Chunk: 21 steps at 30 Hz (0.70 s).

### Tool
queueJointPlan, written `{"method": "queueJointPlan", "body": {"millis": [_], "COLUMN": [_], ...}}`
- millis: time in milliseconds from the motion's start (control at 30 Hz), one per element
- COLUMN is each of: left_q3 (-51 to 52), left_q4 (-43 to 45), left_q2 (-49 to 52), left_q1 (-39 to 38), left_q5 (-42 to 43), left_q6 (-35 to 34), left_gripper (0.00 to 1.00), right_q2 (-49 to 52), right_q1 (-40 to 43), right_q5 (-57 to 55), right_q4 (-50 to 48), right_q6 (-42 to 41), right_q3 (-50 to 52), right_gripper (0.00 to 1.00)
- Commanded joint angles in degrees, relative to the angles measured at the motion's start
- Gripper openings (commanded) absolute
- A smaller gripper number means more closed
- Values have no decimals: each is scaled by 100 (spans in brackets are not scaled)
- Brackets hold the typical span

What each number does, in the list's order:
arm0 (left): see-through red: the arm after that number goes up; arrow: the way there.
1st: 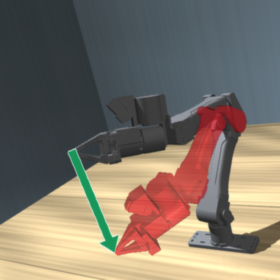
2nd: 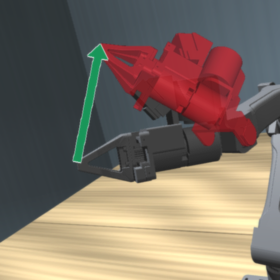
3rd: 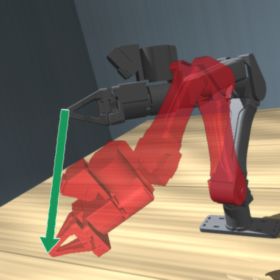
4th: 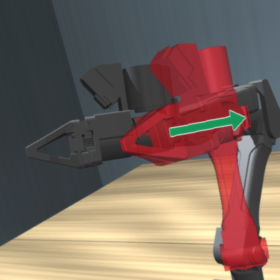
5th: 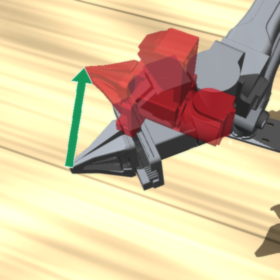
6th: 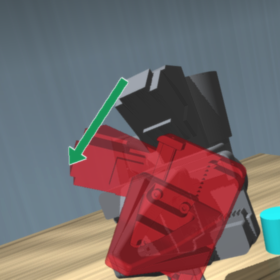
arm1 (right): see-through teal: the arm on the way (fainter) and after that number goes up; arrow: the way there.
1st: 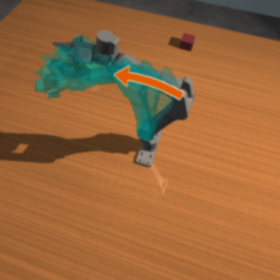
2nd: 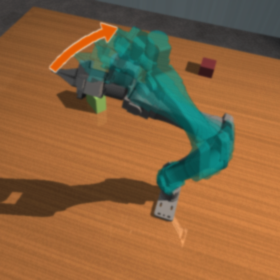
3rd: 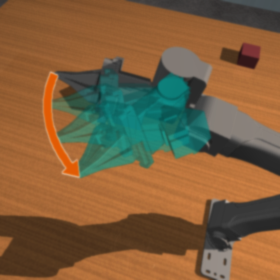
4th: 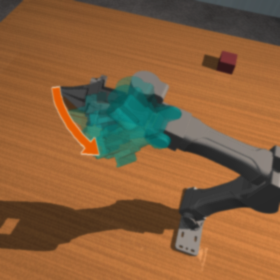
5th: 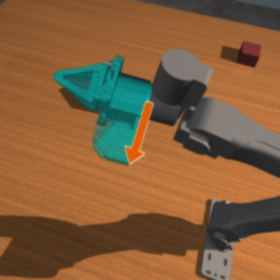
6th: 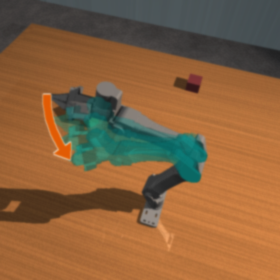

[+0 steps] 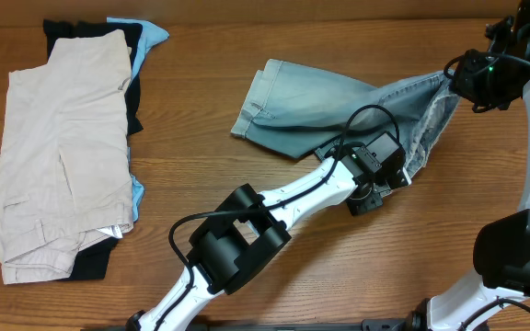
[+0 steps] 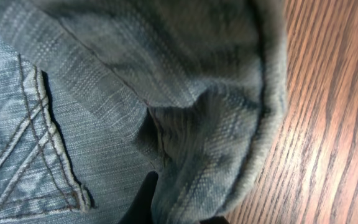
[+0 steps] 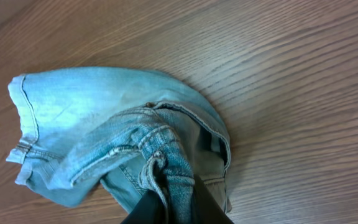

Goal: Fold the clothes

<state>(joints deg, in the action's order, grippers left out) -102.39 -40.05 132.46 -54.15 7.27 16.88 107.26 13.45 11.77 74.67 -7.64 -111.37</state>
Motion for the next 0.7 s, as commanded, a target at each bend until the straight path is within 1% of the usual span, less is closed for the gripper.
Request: {"method": "queueJointPlan", "body": {"millis": [0, 133, 233, 333, 467, 567, 667], "left_q3": [-212, -992, -1849, -2846, -3873, -4402, -4717], "left_q4": [-433, -1497, -2404, -3200, -3613, -3611, -3523], "left_q2": [37, -402, -800, -1294, -1965, -2474, -2929], "left_q1": [-15, 59, 219, 538, 1185, 1812, 2428], "left_q5": [-173, -1158, -1945, -2330, -2378, -2374, -2367], "left_q6": [2, -39, -337, -590, -1014, -1342, -1436], "left_gripper": [4, 4, 4, 4, 4, 4, 4], "right_q2": [-63, -63, -66, -66, -66, -66, -66], "right_q1": [20, 20, 20, 20, 20, 17, 17], "right_q5": [-9, -7, -4, -4, -4, -4, -7], "right_q4": [-116, -87, 2, 190, 623, 1049, 1550], "right_q6": [20, 17, 17, 20, 20, 20, 20], "right_q3": [-39, -225, -487, -949, -1764, -2507, -3373], "right_gripper": [9, 6, 4, 4, 4, 4, 4]}}
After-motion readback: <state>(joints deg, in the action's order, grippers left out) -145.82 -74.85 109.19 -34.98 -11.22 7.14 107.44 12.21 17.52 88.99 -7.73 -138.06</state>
